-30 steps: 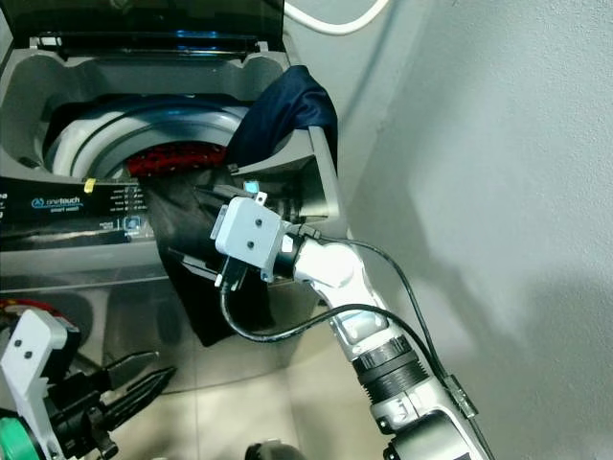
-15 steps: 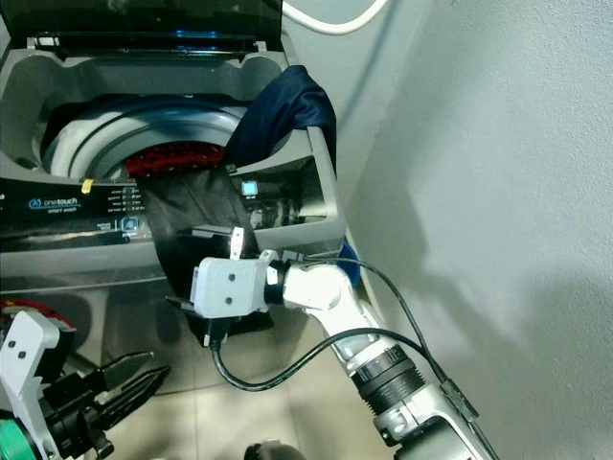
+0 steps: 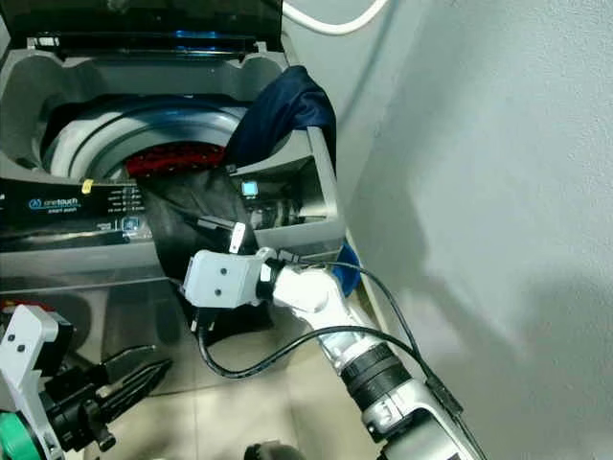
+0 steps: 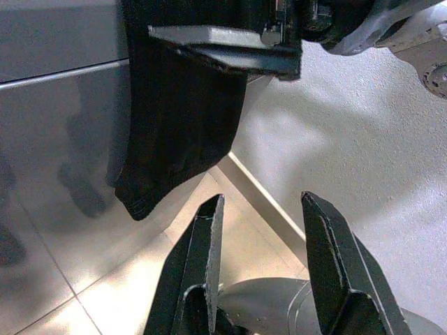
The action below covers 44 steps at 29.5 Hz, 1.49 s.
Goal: Clothes washing
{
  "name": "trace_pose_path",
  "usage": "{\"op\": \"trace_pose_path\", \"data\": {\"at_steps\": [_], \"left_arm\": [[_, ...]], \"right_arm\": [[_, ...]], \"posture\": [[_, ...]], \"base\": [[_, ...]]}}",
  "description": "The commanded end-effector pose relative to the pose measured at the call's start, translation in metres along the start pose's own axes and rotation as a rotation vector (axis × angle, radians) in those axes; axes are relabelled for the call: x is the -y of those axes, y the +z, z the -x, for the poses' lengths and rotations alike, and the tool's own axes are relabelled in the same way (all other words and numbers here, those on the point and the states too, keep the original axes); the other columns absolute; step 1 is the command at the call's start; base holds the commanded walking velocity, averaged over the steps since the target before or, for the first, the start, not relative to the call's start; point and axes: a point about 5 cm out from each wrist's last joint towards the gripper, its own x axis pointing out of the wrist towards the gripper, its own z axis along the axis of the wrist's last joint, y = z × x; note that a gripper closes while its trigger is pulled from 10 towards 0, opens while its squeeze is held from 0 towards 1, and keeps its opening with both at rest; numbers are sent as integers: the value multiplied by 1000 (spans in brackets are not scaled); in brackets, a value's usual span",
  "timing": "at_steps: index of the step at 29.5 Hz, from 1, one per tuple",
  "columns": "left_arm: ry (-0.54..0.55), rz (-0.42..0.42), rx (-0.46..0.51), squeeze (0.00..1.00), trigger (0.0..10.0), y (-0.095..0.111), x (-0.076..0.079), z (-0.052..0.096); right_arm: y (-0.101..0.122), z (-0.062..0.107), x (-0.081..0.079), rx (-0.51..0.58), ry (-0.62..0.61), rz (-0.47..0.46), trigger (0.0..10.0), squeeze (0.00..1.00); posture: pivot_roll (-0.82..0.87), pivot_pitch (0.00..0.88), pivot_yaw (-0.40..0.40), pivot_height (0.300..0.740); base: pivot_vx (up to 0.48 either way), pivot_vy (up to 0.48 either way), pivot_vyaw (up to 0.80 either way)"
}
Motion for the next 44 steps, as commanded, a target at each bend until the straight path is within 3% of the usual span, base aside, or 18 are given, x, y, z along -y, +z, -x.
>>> {"op": "trace_pose_path", "data": {"at_steps": [1,32,41,42,43,44], "left_arm": [[7,17,-11,0,10000,-3,-1,1],[16,16,-17,0,10000,-5,-3,0],[18,16,-15,0,10000,-5,-3,0],[17,16,-12,0,10000,-4,-4,-1],[14,15,-9,0,10000,-4,-4,-2],[14,15,-9,0,10000,-4,-4,-2]], "right_arm": [[-9,2,-4,-45,8,-7,0,0],[8,6,6,88,-25,-45,0,0],[26,0,30,174,-120,-115,0,0],[32,-6,42,202,-175,-135,0,0],[40,-15,56,228,-246,-158,902,0],[40,-15,56,228,-246,-158,902,0]], "posture": [[149,90,-31,740],[146,94,-29,740],[144,94,-29,740],[141,93,-30,740],[141,93,-30,740],[141,93,-30,740]], "base": [[0,0,0],[0,0,0],[0,0,0],[0,0,0],[0,0,0],[0,0,0]]}}
